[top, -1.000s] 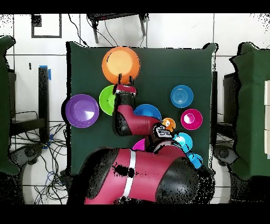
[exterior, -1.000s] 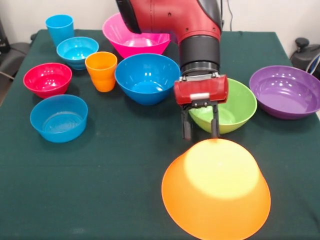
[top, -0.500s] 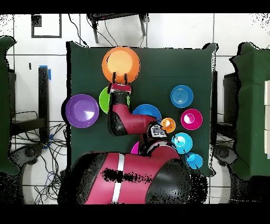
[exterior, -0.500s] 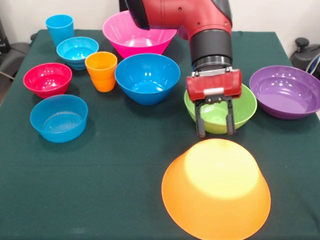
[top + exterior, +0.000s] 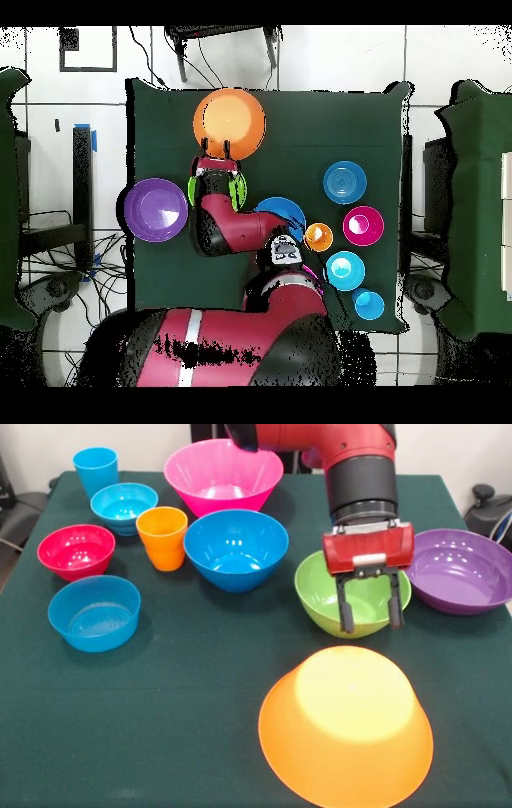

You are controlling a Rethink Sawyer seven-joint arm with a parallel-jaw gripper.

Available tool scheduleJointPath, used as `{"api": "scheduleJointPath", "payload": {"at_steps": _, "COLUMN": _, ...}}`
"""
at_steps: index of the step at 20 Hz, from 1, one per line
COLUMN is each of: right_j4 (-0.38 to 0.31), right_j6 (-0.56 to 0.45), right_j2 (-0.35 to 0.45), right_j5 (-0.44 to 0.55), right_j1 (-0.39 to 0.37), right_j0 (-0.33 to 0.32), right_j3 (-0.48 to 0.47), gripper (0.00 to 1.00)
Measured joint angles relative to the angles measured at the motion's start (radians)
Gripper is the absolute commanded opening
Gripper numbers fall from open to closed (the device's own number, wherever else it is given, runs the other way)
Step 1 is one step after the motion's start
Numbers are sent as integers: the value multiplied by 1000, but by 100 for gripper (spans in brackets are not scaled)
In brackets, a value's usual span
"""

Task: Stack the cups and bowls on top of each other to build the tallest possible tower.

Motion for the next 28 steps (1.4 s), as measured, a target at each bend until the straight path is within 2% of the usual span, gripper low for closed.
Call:
{"api": "scheduleJointPath", "payload": {"at_steps": 4, "right_j4": 12, "right_j6": 0, "right_j2": -39, "right_j5": 69, "right_j1": -29, "right_j0": 42, "right_j3": 10, "gripper": 100}}
{"api": "scheduleJointPath", "payload": {"at_steps": 13, "right_j4": 75, "right_j6": 0, "right_j2": -167, "right_j5": 188, "right_j1": -77, "right_j0": 205, "right_j3": 54, "gripper": 100}}
{"api": "scheduleJointPath", "payload": {"at_steps": 15, "right_j4": 84, "right_j6": 0, "right_j2": -179, "right_j5": 194, "right_j1": -80, "right_j0": 221, "right_j3": 59, "gripper": 100}}
{"api": "scheduleJointPath", "payload": {"at_steps": 16, "right_j4": 101, "right_j6": 0, "right_j2": -205, "right_j5": 204, "right_j1": -82, "right_j0": 256, "right_j3": 67, "gripper": 100}}
{"api": "scheduleJointPath", "payload": {"at_steps": 20, "right_j4": 126, "right_j6": 0, "right_j2": -240, "right_j5": 230, "right_j1": -82, "right_j0": 316, "right_j3": 83, "gripper": 100}}
{"api": "scheduleJointPath", "payload": {"at_steps": 28, "right_j4": 132, "right_j6": 0, "right_j2": -268, "right_j5": 251, "right_j1": -85, "right_j0": 378, "right_j3": 113, "gripper": 100}}
